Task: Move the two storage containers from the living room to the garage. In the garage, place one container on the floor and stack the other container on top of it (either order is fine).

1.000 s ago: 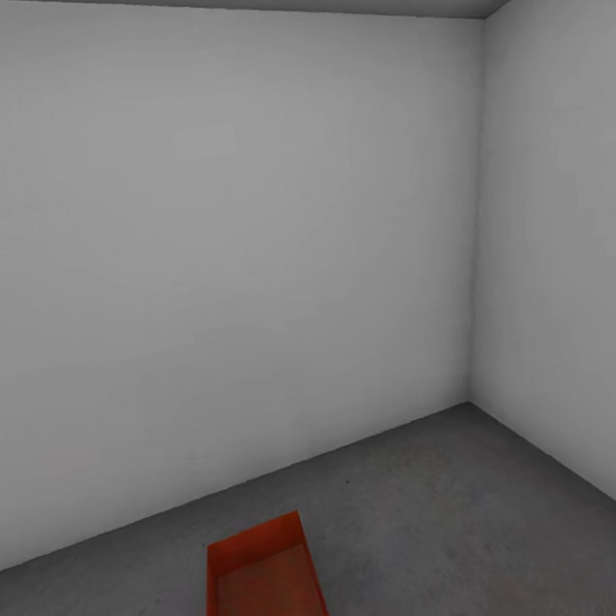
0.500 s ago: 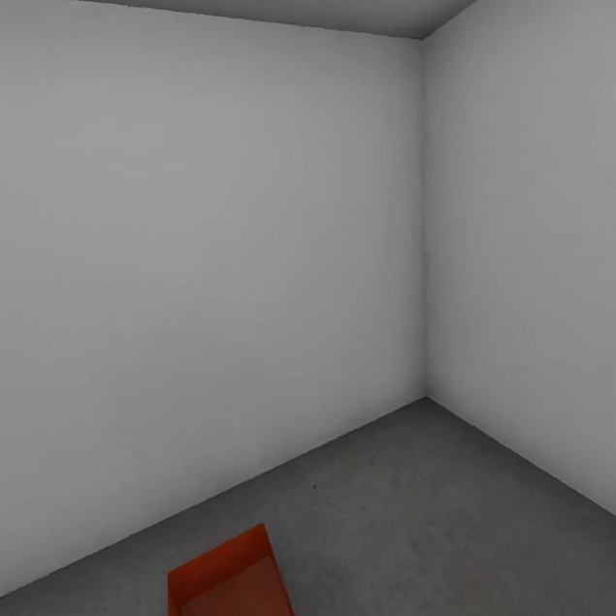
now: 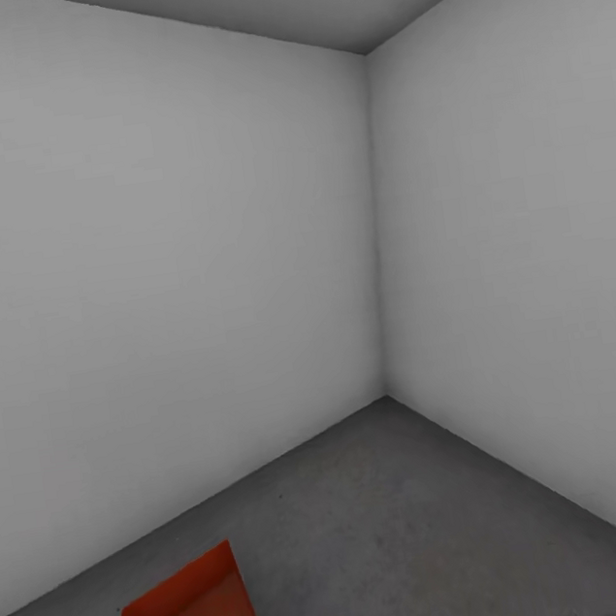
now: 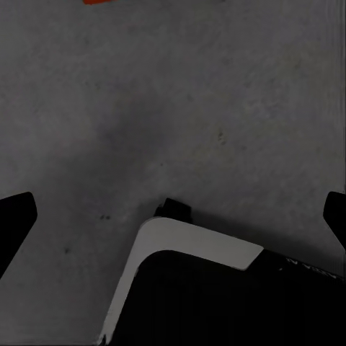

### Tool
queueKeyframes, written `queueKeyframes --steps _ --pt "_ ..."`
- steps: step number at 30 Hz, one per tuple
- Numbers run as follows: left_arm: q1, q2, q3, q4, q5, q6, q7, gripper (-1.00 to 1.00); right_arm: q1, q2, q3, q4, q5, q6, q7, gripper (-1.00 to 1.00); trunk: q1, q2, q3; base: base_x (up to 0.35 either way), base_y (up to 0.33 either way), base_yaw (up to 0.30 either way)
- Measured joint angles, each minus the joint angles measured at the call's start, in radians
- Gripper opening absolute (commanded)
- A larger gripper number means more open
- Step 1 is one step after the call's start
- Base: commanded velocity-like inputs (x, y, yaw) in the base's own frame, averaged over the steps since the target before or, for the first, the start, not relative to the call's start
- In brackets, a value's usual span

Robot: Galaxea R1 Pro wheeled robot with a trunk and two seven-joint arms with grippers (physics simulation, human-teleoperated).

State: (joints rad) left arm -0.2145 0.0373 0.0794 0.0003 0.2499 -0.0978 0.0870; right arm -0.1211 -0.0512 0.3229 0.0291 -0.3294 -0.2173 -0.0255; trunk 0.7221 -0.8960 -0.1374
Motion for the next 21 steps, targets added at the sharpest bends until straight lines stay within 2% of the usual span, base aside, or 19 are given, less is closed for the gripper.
queueKeyframes --steps 2,5,12,21 --pt "0.010 -0.006 0.000 0.000 0.007 -0.002 0.000 1.00 0.000 -0.001 0.000 0.000 -0.036 0.000 0.000 1.00 0.000 0.000 0.000 0.000 0.000 -0.296" --pt "0.019 -0.008 0.001 0.000 0.022 -0.004 0.000 1.00 0.000 -0.002 0.001 0.000 -0.064 0.000 0.002 1.00 0.000 0.000 0.000 0.000 0.000 -0.296" --pt "0.023 -0.009 0.000 -0.001 0.038 -0.007 0.000 1.00 0.000 -0.003 0.002 0.000 -0.077 0.000 0.002 1.00 0.000 0.000 0.000 0.000 0.000 -0.296" --pt "0.023 -0.005 -0.005 -0.010 0.028 -0.010 0.000 1.00 0.000 -0.002 0.003 0.000 -0.076 0.000 0.002 1.00 0.000 0.000 0.000 0.000 0.000 -0.296"
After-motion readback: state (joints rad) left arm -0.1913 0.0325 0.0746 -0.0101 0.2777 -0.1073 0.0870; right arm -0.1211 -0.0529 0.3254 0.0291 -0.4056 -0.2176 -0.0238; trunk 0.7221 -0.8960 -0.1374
